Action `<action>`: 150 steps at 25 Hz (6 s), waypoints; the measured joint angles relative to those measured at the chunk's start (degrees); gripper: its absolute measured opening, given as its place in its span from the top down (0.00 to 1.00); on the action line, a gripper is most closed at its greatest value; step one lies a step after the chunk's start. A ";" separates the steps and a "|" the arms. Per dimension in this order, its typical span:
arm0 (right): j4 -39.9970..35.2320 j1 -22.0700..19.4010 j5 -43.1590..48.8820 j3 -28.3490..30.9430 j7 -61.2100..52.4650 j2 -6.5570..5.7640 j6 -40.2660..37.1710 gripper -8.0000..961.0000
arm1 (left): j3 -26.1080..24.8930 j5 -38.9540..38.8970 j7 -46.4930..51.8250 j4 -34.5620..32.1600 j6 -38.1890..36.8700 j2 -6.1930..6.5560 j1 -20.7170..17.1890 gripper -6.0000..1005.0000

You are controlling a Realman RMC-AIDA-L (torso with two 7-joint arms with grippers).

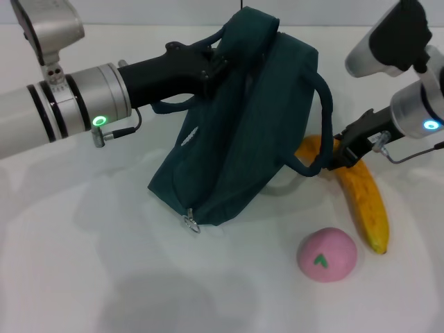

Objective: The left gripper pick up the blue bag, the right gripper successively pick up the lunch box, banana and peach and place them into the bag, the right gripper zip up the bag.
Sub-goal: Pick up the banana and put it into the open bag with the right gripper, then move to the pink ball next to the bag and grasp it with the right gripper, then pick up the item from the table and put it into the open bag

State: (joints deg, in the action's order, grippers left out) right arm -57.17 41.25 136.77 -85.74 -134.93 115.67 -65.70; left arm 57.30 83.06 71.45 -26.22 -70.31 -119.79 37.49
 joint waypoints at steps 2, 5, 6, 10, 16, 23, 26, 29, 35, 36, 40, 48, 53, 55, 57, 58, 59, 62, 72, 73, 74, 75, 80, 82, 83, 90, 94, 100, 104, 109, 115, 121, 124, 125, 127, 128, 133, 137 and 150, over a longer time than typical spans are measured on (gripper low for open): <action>-0.60 -0.55 0.00 0.46 0.02 -0.05 0.01 0.50 | 0.00 0.00 -0.04 -0.02 -0.07 0.03 -0.12 0.86; -4.99 -5.06 -0.21 5.42 0.72 -0.23 0.07 0.52 | 0.01 -0.04 -0.34 -0.04 -0.52 0.08 -0.25 0.86; -5.63 -5.80 -0.31 6.49 1.00 -0.23 0.07 0.52 | 0.08 -0.40 -0.63 -0.05 -0.75 0.08 -0.38 0.86; -7.46 -10.40 -4.41 14.58 5.30 0.02 0.96 0.52 | 0.09 -1.52 -0.80 0.10 -1.35 0.09 -0.80 0.86; -6.06 -16.23 -20.18 26.34 17.62 -0.04 0.56 0.52 | 0.31 -3.13 -1.12 0.35 -2.67 0.09 -0.85 0.86; -2.41 -21.62 -41.61 33.37 32.25 -0.20 -8.55 0.51 | 0.36 -3.72 -1.45 0.03 -6.63 0.01 -1.25 0.86; 1.53 -22.32 -51.25 36.03 38.95 -0.33 -14.98 0.51 | 0.36 -3.76 -1.48 0.19 -6.66 0.00 -1.27 0.86; 6.61 -21.93 -59.58 37.28 44.89 -0.39 -20.77 0.51 | 0.35 -3.78 -1.54 0.29 -6.50 0.00 -1.13 0.86; 16.81 -16.14 -67.49 35.89 52.47 0.14 -24.15 0.51 | 0.36 -3.79 -1.60 0.47 -5.89 -0.15 -0.43 0.85; 19.28 -14.05 -67.68 35.78 53.36 0.14 -24.01 0.51 | 0.35 -3.79 -1.72 0.48 -5.88 -0.17 -0.27 0.85; 28.90 -7.13 -69.19 36.20 58.95 0.20 -23.55 0.51 | 0.31 -4.63 -2.71 1.57 -5.75 -0.20 -0.16 0.85; 39.69 -0.98 -72.97 35.24 67.19 0.51 -21.82 0.51 | 0.36 -5.37 -3.77 2.04 -5.69 -0.18 -0.07 0.85; 42.54 0.40 -73.62 31.17 70.05 0.54 -18.65 0.52 | 0.36 -5.43 -3.77 2.05 -5.69 -0.18 -0.02 0.85; 43.43 0.62 -73.71 30.07 70.78 0.54 -17.29 0.51 | 0.36 -5.43 -3.77 2.08 -5.69 -0.18 0.13 0.85; 45.02 1.25 -73.76 29.51 71.36 0.52 -16.66 0.51 | 0.36 -5.44 -3.77 2.39 -5.69 -0.20 0.48 0.85; 46.14 1.79 -73.76 29.23 71.65 0.52 -16.45 0.51 | 0.35 -5.45 -3.77 2.58 -5.69 -0.21 0.73 0.85; 46.91 2.14 -73.74 28.78 71.84 0.52 -16.39 0.51 | 0.35 -5.47 -3.77 2.79 -5.70 -0.21 0.91 0.85; 48.33 2.45 -73.82 27.40 72.29 0.53 -16.42 0.51 | 0.35 -5.48 -3.77 3.42 -5.71 -0.22 1.44 0.85; 49.94 2.15 -74.62 27.16 72.35 0.52 -16.76 0.36 | 0.36 -5.51 -3.78 3.65 -5.34 -0.27 1.60 0.85; 49.80 2.05 -74.61 27.15 72.36 0.53 -16.94 0.34 | 0.36 -5.56 -3.77 3.65 -5.32 -0.29 1.51 0.85; 49.42 1.82 -74.65 27.15 72.39 0.53 -17.36 0.32 | 0.36 -5.58 -3.78 3.66 -5.31 -0.31 1.44 0.85; 48.71 1.23 -74.74 27.33 72.43 0.52 -17.94 0.31 | 0.35 -5.64 -3.77 3.80 -5.29 -0.32 1.40 0.85; 40.60 -6.23 -76.05 27.59 73.06 0.34 -22.61 0.13 | 0.22 -5.90 -3.77 4.28 -5.20 -0.31 1.40 0.84; 36.39 -10.21 -75.72 27.32 73.45 -0.16 -25.47 0.09 | 0.06 -5.93 -3.78 4.28 -5.18 -0.28 1.19 0.84; 36.39 -10.21 -75.72 27.32 73.45 -0.16 -25.47 0.09 | 0.01 -5.96 -3.77 4.27 -5.12 -0.24 1.11 0.84; 26.39 -24.42 -59.65 27.53 82.18 -2.97 -34.37 0.10 | -0.01 -6.00 -4.93 4.26 -4.57 -0.17 0.53 0.84; 29.29 -26.18 -53.37 27.61 86.95 -2.88 -33.26 0.11 | 0.14 -6.01 -5.37 4.29 -4.53 -0.20 0.30 0.84; 35.77 -24.36 -48.38 26.82 93.21 -0.81 -25.97 0.12 | 0.27 -6.01 -5.85 4.34 -4.47 -0.46 1.38 0.84; 41.36 -20.39 -48.13 24.14 95.30 -0.44 -21.63 0.13 | 0.36 -7.18 -5.87 4.34 -4.47 -0.48 1.47 0.84; 42.02 -19.11 -48.50 22.45 95.42 -0.28 -20.30 0.14 | 0.36 -7.89 -5.88 4.43 -4.47 -0.35 1.08 0.84; 41.90 -19.39 -48.46 22.46 95.46 -0.26 -20.36 0.14 | 0.36 -7.91 -5.88 4.43 -4.48 -0.25 1.00 0.84; 42.04 -19.27 -48.18 22.39 95.43 -0.27 -19.76 0.15 | 0.36 -7.91 -6.70 4.43 -4.48 -0.25 0.98 0.84; 42.03 -19.27 -48.16 22.37 95.17 -0.27 -19.69 0.19 | 0.36 -7.92 -6.93 4.42 -4.48 -0.26 0.98 0.84; 42.02 -19.27 -48.15 22.37 95.14 -0.26 -19.65 0.21 | 0.36 -7.92 -6.94 4.42 -4.48 -0.26 0.98 0.83; 42.03 -19.17 -48.12 22.37 95.05 -0.26 -19.12 0.24 | 0.36 -7.92 -6.98 4.42 -4.48 -0.27 1.02 0.83; 42.04 -19.10 -48.10 22.37 94.99 -0.27 -18.74 0.26 | 0.36 -7.92 -7.02 4.42 -4.48 -0.27 1.03 0.83; 42.04 -19.10 -48.05 22.37 94.88 -0.27 -18.64 0.35 | 0.35 -7.89 -7.27 4.42 -4.48 -0.27 1.19 0.83; 41.66 -19.54 -48.39 23.17 95.05 -0.63 -23.74 0.55 | 0.36 -7.73 -7.30 4.42 -4.49 -0.26 1.15 0.83; 42.24 -17.16 -56.74 35.03 98.57 -0.05 -44.40 0.77 | 0.45 -7.50 -8.03 4.42 -4.48 -0.25 1.24 0.83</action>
State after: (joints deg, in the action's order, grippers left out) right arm -14.93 24.09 80.03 -50.70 -36.36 115.61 -110.10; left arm 57.75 75.55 63.42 -21.80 -74.79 -120.04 38.73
